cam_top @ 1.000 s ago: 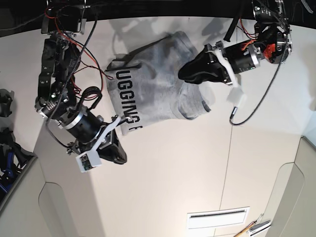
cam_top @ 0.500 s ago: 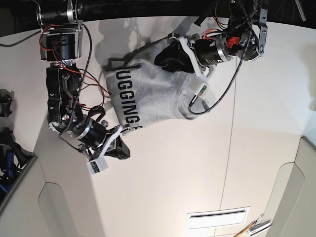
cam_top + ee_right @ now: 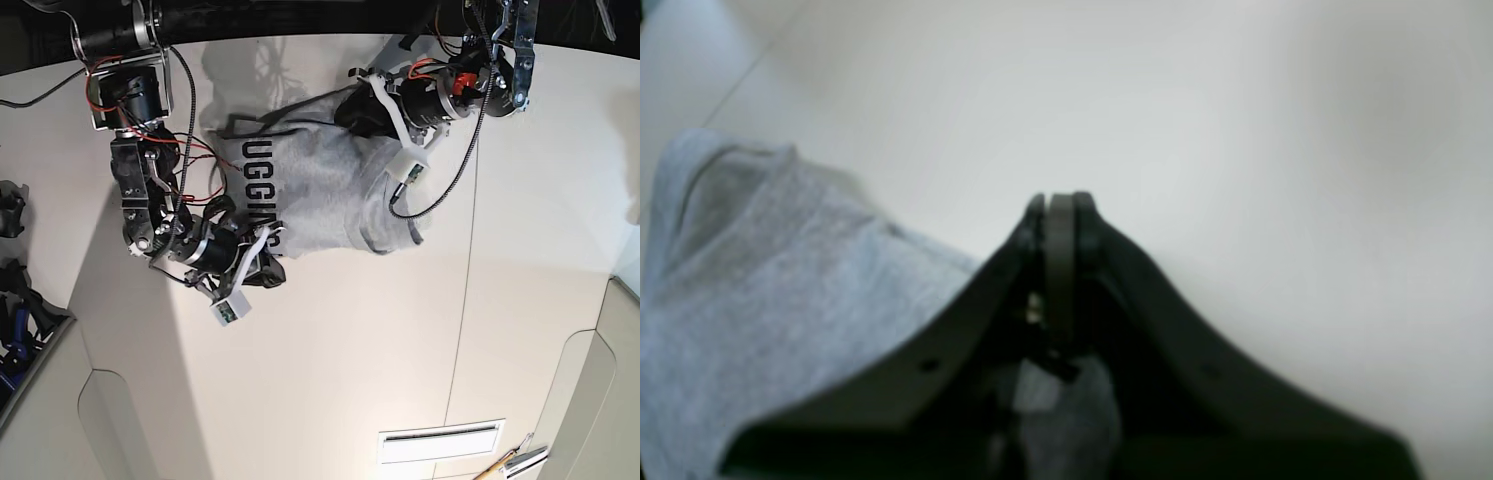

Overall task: Fold the T-shirt properly
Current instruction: 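Press the folded bundle flat with both grippers, then straighten the folded shirt's edges with both grippers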

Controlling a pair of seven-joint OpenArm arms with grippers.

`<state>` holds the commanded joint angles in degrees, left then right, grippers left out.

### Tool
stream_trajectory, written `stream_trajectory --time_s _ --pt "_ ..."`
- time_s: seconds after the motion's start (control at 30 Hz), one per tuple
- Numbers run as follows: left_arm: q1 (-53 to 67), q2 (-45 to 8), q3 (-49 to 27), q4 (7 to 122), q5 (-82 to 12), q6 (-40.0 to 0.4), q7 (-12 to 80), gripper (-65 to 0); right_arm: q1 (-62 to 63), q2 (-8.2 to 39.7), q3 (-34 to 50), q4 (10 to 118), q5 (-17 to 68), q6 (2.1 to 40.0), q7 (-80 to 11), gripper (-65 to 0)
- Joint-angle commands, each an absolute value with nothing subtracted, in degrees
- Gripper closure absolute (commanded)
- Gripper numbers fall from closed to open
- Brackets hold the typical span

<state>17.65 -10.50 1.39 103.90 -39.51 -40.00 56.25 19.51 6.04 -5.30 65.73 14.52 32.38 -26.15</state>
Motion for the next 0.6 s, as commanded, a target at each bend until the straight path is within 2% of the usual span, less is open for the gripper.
stream_trajectory --time_s 0.27,0.43,0.6 --pt "12.95 -10.50 -8.32 103.81 -37.85 -40.00 54.19 -21.0 12.49 6.96 -5.21 73.43 17.45 32.40 -27.49 0.0" --pt "10.61 -10.50 -8.97 103.18 -37.82 -40.00 54.19 -21.0 7.11 6.94 -5.21 81.10 20.38 32.38 -30.04 0.0" --pt "10.66 -10.50 -8.97 103.11 -38.92 -40.00 56.42 -20.9 5.54 6.96 -4.19 82.87 18.83 32.36 -29.93 0.0"
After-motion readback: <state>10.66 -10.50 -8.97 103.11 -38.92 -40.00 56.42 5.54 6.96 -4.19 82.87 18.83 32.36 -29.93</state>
